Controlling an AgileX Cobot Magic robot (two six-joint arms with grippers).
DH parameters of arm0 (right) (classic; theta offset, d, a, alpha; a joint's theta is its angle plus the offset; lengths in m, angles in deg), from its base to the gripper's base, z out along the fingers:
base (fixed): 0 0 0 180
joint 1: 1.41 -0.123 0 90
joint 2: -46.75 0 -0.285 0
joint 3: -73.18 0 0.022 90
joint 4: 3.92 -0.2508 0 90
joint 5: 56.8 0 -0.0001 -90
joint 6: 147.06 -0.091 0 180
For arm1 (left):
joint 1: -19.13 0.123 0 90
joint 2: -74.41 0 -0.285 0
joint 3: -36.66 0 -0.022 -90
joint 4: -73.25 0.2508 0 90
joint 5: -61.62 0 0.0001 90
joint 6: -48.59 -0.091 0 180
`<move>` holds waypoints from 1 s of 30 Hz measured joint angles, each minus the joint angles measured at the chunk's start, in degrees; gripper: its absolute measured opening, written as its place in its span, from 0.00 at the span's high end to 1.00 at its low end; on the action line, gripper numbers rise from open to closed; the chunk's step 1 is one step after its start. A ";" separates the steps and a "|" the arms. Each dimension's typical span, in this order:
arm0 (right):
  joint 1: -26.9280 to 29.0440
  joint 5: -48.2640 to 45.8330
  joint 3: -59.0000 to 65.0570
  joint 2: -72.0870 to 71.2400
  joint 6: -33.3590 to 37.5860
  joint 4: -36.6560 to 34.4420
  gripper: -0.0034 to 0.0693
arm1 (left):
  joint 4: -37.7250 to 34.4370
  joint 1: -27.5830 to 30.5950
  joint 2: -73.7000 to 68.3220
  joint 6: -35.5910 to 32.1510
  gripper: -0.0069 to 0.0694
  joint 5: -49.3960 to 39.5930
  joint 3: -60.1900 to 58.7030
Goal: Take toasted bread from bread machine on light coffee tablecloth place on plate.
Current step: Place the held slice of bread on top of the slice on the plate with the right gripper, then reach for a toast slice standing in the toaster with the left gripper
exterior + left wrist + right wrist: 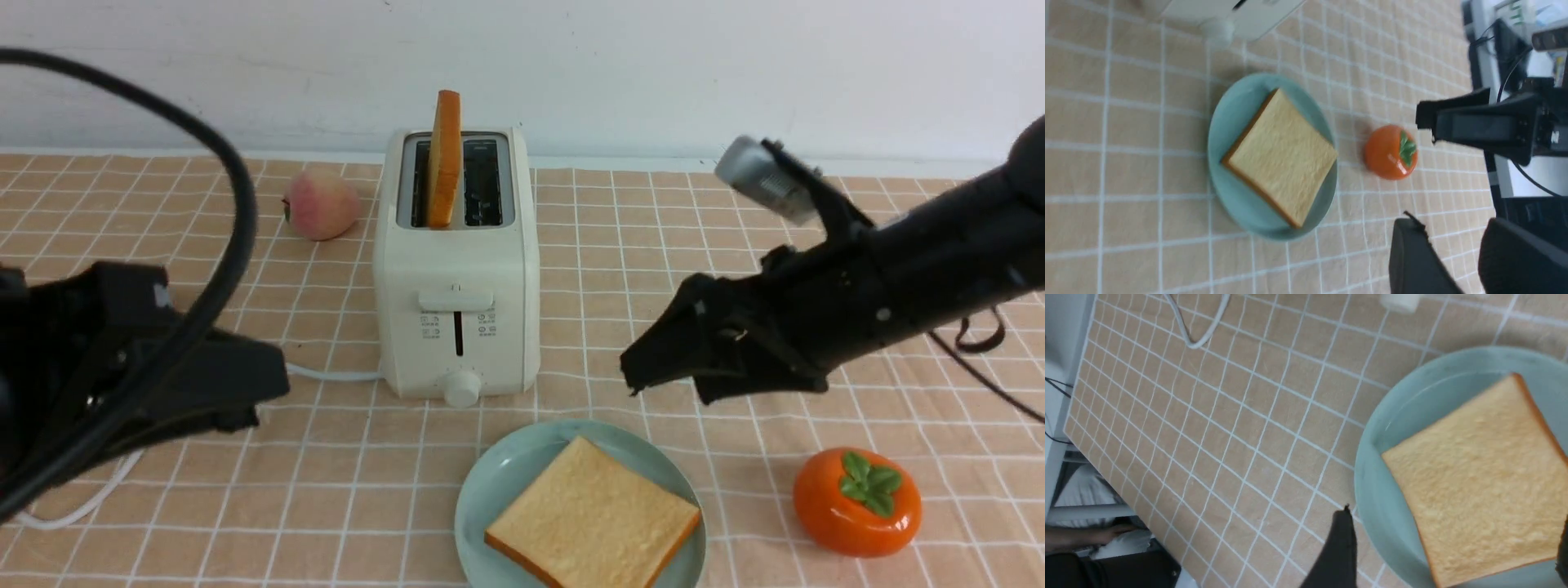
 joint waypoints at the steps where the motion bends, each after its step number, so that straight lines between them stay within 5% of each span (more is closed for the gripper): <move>1: 0.14 -1.53 -1.61 -1.30 -0.57 1.97 0.08 | 0.00 0.00 -0.87 -1.15 0.60 1.53 1.06; 7: -1.04 -7.18 -7.31 -10.50 -4.11 7.64 0.23 | 6.76 -0.74 -11.98 -0.77 0.55 2.74 12.67; 13: -2.11 -7.72 -8.67 -20.63 -4.22 7.91 0.29 | 19.53 -6.84 -24.85 7.56 0.50 2.28 22.96; 20: -2.11 -12.26 -8.49 -28.66 -3.71 13.29 0.29 | 50.37 -18.26 -46.17 30.68 0.38 -4.52 45.92; 30: -2.11 -14.31 -8.37 -29.86 -3.71 14.42 0.29 | 60.85 -19.86 -68.98 37.20 0.35 -12.91 70.41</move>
